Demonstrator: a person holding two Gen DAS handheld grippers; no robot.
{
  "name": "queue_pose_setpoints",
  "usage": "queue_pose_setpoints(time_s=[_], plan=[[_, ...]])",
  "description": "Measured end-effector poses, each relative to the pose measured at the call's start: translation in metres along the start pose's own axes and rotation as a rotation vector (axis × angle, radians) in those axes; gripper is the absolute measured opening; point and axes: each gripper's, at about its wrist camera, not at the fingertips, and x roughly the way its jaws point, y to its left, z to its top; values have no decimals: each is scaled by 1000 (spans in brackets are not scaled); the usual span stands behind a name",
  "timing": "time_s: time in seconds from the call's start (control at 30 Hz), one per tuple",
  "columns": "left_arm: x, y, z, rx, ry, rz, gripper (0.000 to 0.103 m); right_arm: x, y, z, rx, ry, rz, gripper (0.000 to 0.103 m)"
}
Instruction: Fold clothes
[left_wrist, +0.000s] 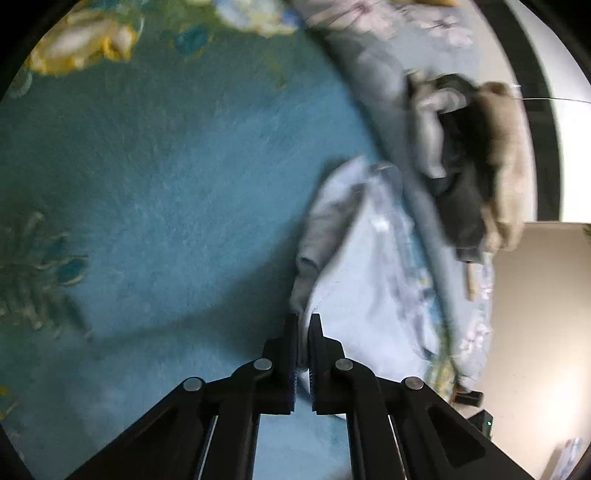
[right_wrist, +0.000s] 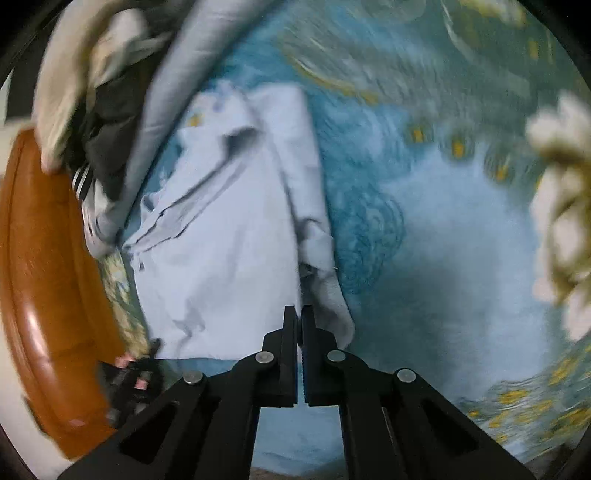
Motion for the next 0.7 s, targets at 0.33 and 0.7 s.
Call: queue_pose_setpoints(time_s=[0.33,0.7], plan=[[7,51,-29,-18,100,26,7,-4,-21,-6,-34,79,-116,1],[-11,-9,49,161,18,75,37,-14,6,41,-40,-66,5,24]])
